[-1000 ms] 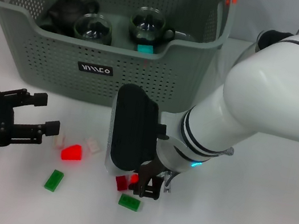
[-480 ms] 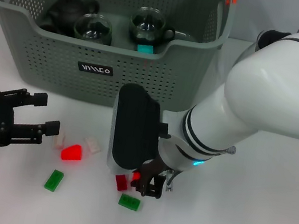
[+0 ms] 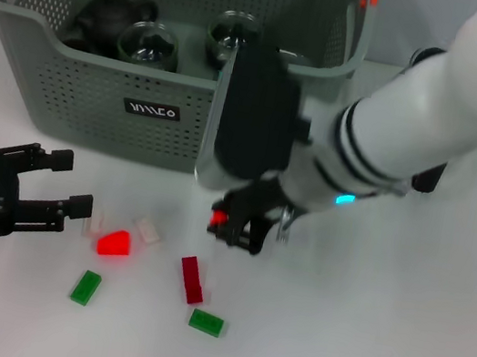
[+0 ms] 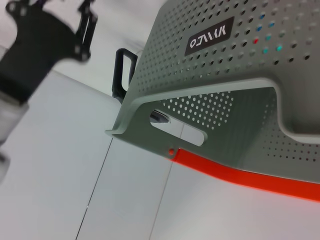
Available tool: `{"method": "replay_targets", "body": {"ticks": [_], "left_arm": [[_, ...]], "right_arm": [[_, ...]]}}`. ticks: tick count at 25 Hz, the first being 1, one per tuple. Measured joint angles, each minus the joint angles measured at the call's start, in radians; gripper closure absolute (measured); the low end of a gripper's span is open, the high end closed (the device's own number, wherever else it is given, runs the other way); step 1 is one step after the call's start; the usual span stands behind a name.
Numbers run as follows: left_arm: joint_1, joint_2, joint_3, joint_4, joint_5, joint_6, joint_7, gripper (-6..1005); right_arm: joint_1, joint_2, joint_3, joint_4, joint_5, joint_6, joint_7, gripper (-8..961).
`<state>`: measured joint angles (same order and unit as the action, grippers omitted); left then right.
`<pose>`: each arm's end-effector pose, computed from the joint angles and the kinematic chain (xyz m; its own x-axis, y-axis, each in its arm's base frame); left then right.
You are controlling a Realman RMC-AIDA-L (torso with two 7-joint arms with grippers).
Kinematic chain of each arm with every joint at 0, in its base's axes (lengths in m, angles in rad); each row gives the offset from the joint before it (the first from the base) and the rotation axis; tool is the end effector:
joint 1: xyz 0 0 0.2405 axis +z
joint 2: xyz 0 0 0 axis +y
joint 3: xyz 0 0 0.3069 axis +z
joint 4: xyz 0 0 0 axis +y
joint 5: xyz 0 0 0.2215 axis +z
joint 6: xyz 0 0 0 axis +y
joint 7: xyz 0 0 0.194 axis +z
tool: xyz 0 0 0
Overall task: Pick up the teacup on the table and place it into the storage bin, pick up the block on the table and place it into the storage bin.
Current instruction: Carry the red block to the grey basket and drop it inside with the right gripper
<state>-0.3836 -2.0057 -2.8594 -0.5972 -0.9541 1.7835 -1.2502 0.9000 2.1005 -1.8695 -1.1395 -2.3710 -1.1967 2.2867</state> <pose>-0.3660 0.3112 -0.0073 0.6950 0.3816 0.6094 0.5895 -0.7877 -0.1791 0.1067 0.4000 -0.1932 0.9411 0.0615 0.3325 0.1154 -0.9827 -0.1449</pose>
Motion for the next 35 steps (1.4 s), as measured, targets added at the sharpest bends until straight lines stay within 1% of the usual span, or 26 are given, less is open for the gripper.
{"method": "replay_targets", "body": {"ticks": [5,8,10,13,18,22,26,31,35], "left_arm": [[-0.002,0.001,0.0,-0.001,0.0,0.001,0.0,137],[-0.003,0.002,0.0,-0.001,0.0,0.002,0.0,137],[-0.004,0.002,0.0,-0.001,-0.001,0.002,0.0,137],[-0.004,0.002,0.0,-0.001,-0.001,0.002,0.0,137],[-0.006,0.004,0.0,-0.001,-0.002,0.002,0.0,137],[-0.007,0.004,0.0,-0.001,-0.002,0.002,0.0,137],[-0.008,0.004,0.0,-0.001,-0.003,0.001,0.0,137],[-0.007,0.001,0.0,-0.001,-0.004,-0.006,0.003,137],[-0.008,0.001,0.0,-0.001,-0.005,-0.007,0.001,137]], "right_arm": [[-0.034,-0.001,0.138,-0.189,-0.002,-0.11,0.004,742],[-0.033,-0.001,0.201,-0.262,0.001,-0.131,0.015,742],[-0.024,0.0,0.249,-0.294,0.002,-0.128,0.018,742],[0.001,-0.001,0.316,-0.296,-0.002,-0.092,0.015,742],[0.019,-0.001,0.369,-0.269,-0.028,0.038,0.01,743],[0.033,-0.001,0.406,-0.214,-0.046,0.135,0.01,743],[0.067,-0.001,0.445,-0.114,-0.083,0.189,0.011,742],[0.098,-0.002,0.463,0.016,-0.102,0.264,0.01,744],[0.127,-0.002,0.471,0.097,-0.11,0.284,0.01,733]]}}
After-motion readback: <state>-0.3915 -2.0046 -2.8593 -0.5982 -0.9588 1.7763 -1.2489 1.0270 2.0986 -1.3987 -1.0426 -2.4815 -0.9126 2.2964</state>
